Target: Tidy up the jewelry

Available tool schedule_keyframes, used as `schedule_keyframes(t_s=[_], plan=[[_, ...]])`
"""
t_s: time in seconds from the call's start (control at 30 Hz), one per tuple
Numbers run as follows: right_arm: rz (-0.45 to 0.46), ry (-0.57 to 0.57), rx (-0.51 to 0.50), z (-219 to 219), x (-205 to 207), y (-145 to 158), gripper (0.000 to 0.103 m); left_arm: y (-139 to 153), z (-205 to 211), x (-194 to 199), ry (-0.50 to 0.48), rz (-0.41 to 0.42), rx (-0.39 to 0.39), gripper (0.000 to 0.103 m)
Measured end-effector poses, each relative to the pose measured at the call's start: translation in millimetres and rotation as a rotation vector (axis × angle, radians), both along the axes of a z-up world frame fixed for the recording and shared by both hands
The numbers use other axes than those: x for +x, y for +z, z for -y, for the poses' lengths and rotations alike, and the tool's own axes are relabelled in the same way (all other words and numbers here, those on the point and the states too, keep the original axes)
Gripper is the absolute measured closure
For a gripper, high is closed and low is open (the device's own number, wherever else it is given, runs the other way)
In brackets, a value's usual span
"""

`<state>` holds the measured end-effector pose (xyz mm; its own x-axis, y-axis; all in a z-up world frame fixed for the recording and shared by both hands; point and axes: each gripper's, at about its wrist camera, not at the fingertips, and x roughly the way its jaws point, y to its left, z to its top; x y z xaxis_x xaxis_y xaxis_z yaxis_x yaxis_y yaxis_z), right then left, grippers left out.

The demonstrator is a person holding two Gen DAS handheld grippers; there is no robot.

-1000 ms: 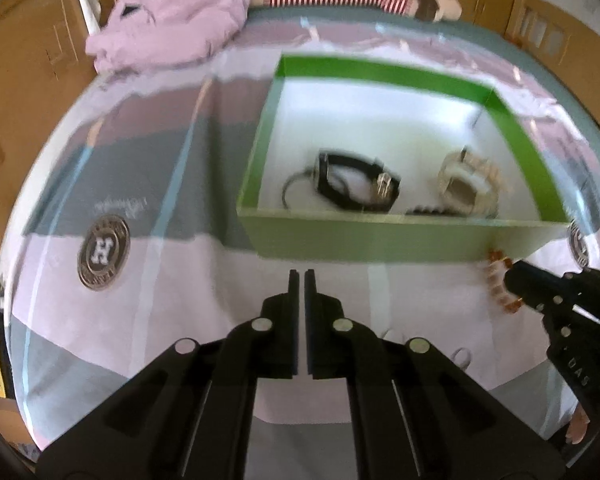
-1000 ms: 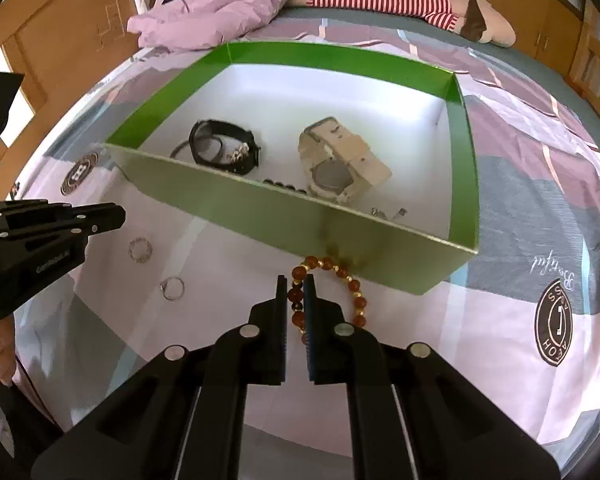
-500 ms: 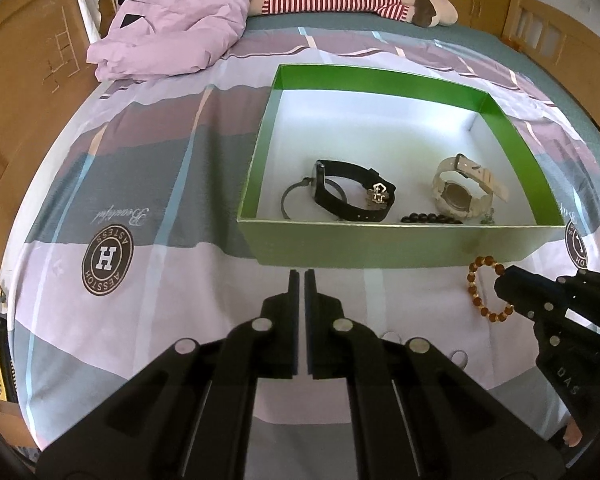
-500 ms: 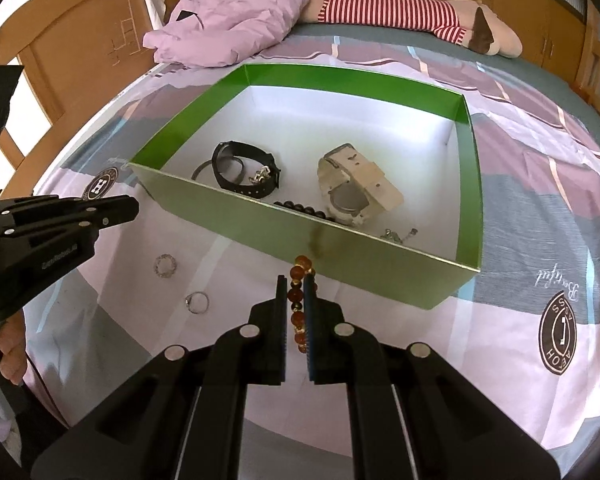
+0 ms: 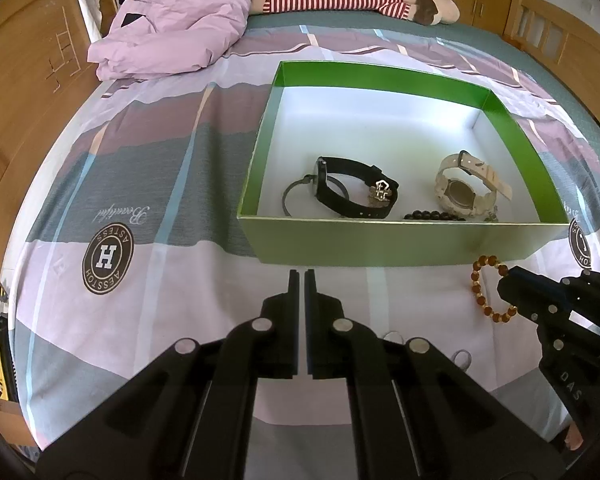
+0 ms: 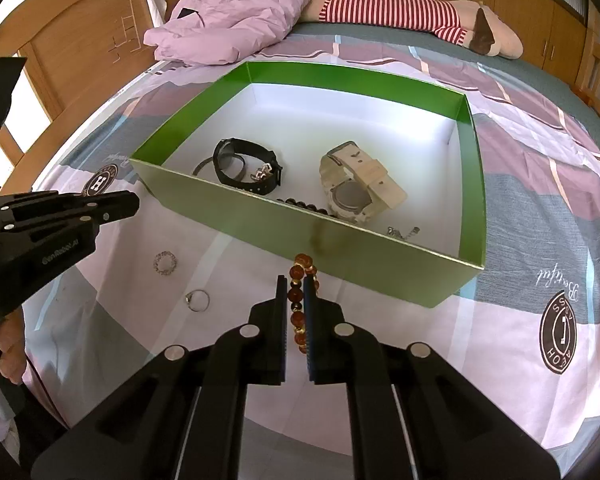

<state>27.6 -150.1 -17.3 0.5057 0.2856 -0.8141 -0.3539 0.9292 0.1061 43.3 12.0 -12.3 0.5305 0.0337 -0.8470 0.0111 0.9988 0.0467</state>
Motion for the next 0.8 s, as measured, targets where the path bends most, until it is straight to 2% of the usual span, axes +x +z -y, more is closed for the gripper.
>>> schedule_keyframes(t_s=[0.27,0.43,0.63,0.8], plan=[[-0.003,0.004,0.002,-2,-1,0,0.096,4,-5,1,0.001,-0.002,-0.029,0.101],[0.025,0.007,0.06,1,-3,10,0.096,20,-22,0,-0.002,0.012,-0.131,0.101],[0.067,0.003,0.099,5,-6,27,0.096,30,-35,2,0.004,0.033,-0.18,0.101],[0.137,0.004,0.166,15,-12,52,0.096,43,-44,4,-0.023,0.05,-0.298,0.101]])
